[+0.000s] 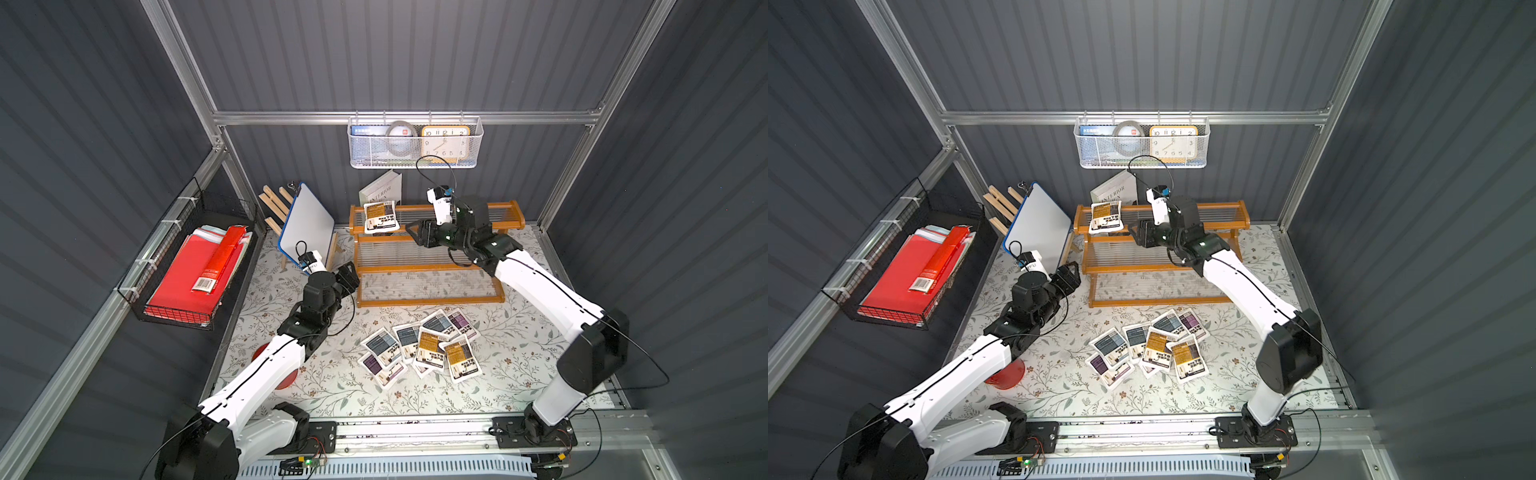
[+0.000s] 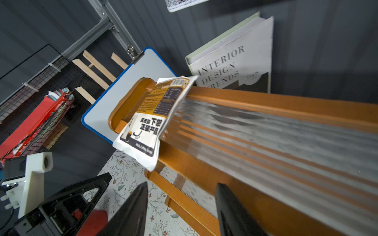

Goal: Place the bagged coffee beans on the shelf by color
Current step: Place the bagged coffee beans on the shelf, then pick up the bagged coffee beans at the center of the board.

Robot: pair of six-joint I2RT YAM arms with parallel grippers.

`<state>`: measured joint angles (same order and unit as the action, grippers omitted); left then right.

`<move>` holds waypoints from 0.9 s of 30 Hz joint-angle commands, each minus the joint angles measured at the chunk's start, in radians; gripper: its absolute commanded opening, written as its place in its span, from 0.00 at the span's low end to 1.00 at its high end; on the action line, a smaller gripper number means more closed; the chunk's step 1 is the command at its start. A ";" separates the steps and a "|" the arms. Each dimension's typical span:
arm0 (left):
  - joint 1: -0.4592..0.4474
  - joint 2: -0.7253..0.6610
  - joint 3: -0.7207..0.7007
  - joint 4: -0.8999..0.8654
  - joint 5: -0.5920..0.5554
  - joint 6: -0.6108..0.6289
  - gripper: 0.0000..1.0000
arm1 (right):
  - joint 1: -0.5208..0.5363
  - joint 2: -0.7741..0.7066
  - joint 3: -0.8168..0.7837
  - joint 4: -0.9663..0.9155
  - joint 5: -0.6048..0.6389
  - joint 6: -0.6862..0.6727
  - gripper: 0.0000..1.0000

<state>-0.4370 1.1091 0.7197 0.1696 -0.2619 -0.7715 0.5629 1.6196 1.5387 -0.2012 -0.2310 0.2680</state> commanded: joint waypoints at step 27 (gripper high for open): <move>-0.305 0.497 0.079 0.001 0.705 0.353 0.69 | 0.219 -0.525 -0.951 -0.159 -0.230 0.257 0.16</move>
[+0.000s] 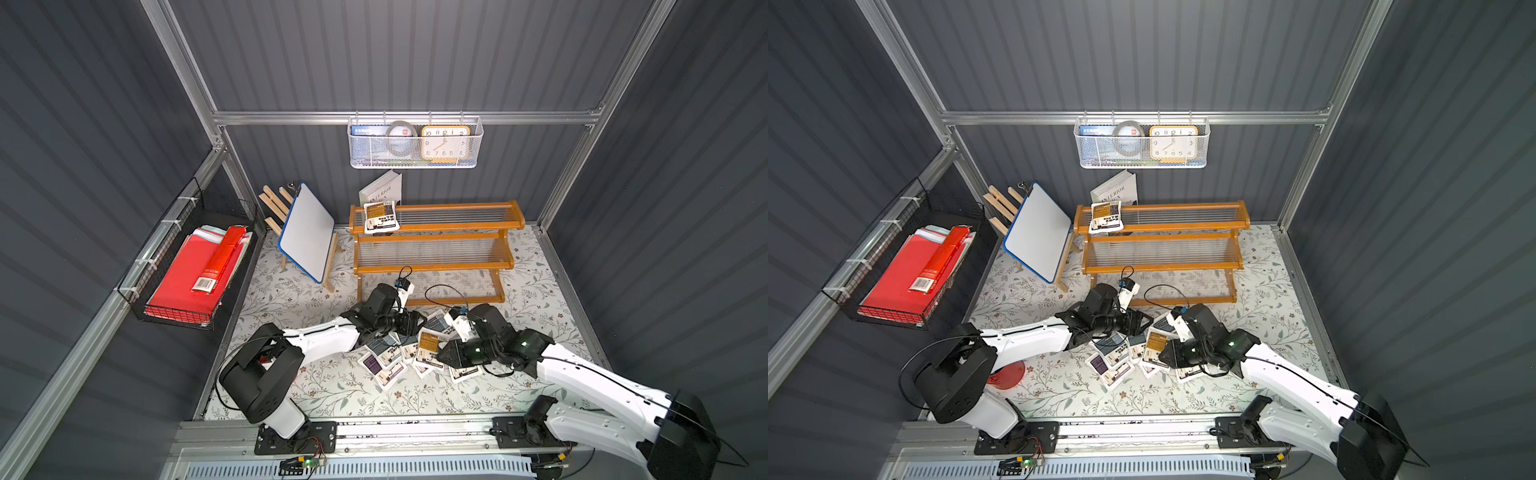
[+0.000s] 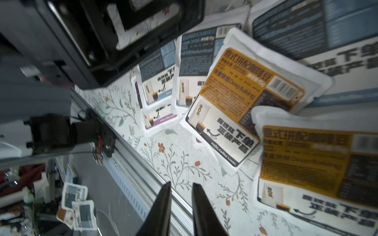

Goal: Place the bagged coffee beans on the shelf by color
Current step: Pick up the bagged coffee beans at the center of the board.

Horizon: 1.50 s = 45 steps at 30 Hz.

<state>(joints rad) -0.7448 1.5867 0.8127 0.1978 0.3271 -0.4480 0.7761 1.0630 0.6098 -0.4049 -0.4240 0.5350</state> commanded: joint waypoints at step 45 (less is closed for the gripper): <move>0.004 0.178 -0.086 -0.001 0.203 0.066 0.20 | -0.139 0.457 -0.002 0.394 -0.032 -0.142 0.10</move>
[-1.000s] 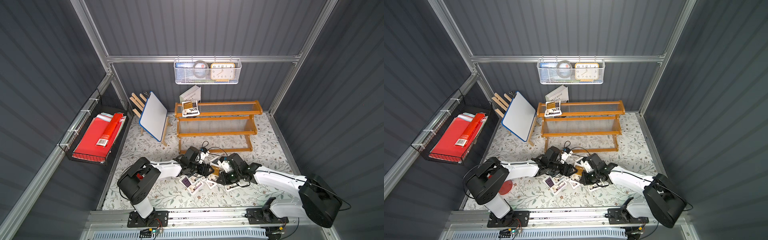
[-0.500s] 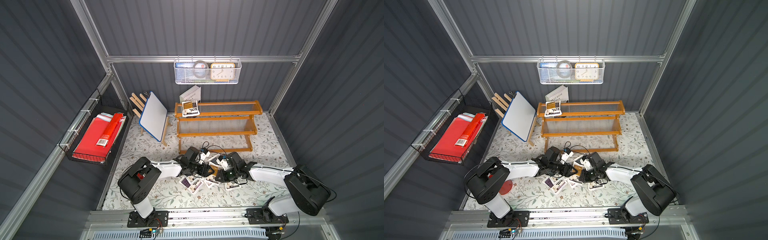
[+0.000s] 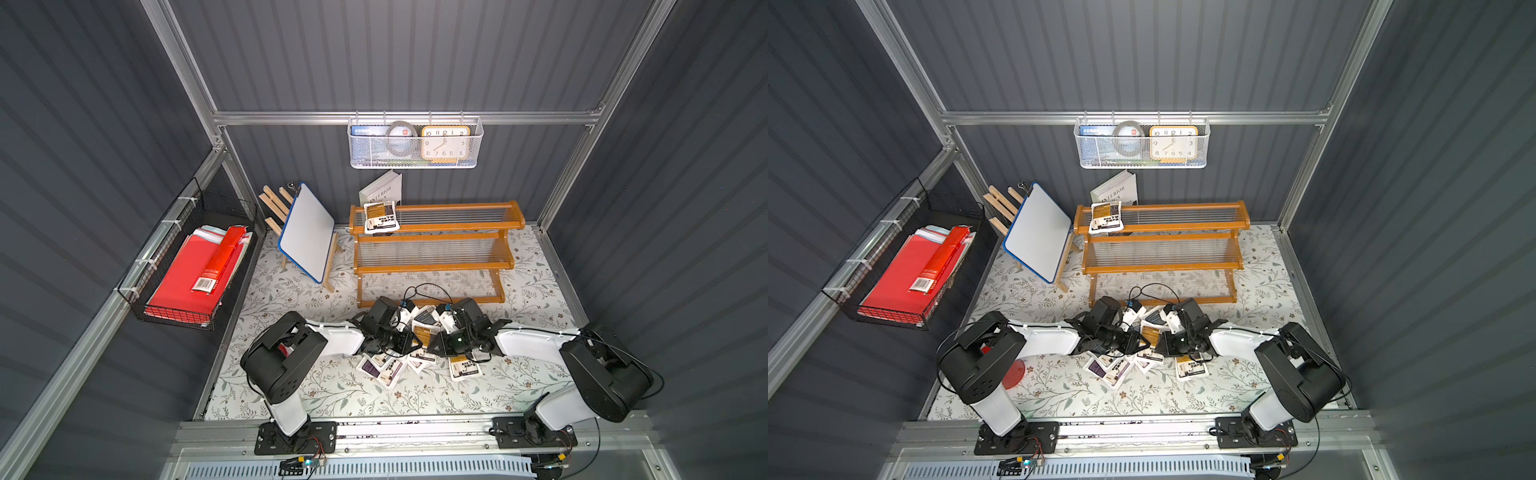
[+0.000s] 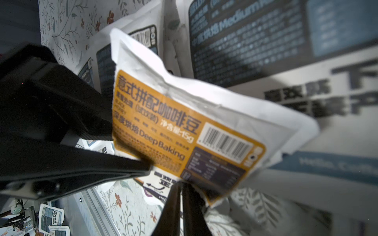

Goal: Place the bagged coffee beans on the shelf by color
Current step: Pick up the bagged coffee beans at the center of the board.

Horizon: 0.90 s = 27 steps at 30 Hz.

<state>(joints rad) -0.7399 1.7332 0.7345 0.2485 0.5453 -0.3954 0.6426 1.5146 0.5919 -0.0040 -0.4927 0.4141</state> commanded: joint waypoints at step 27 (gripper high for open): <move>0.119 -0.464 -0.058 0.212 -0.355 -0.286 0.00 | -0.007 -0.365 0.087 0.198 0.249 0.159 0.48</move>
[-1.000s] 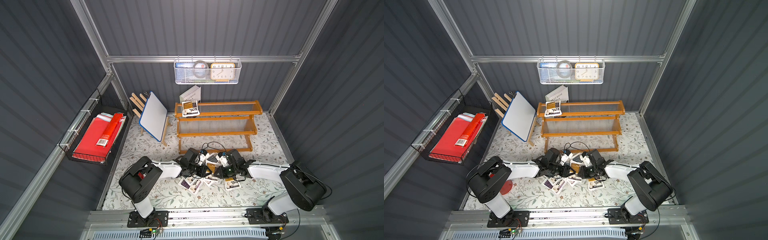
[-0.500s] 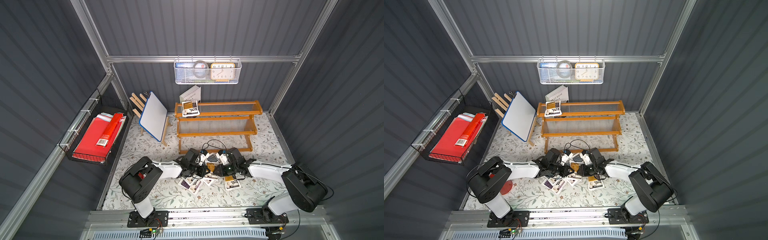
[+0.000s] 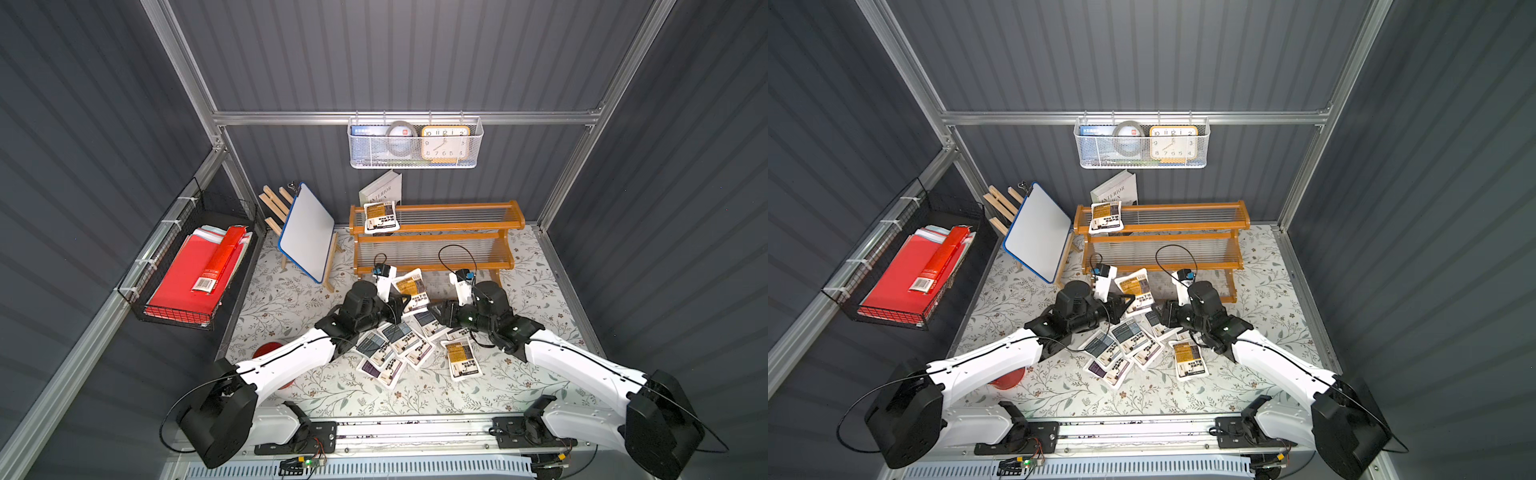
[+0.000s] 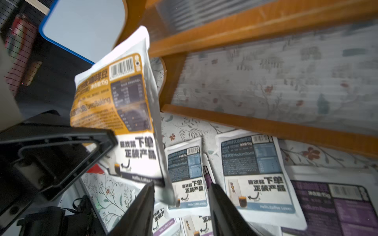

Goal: Place the bagged coffee beans on the shelf by color
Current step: Pick up the bagged coffee beans at the center of the board.

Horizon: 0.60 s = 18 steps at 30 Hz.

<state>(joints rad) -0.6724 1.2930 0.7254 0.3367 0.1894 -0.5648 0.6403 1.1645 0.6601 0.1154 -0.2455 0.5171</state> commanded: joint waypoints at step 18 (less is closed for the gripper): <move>0.080 0.000 -0.088 0.292 0.110 -0.180 0.00 | -0.004 0.116 0.006 0.381 -0.133 0.183 0.48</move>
<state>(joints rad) -0.5884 1.2839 0.6437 0.5819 0.2661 -0.7357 0.6403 1.2716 0.6575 0.4213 -0.3450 0.6838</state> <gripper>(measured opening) 0.061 0.481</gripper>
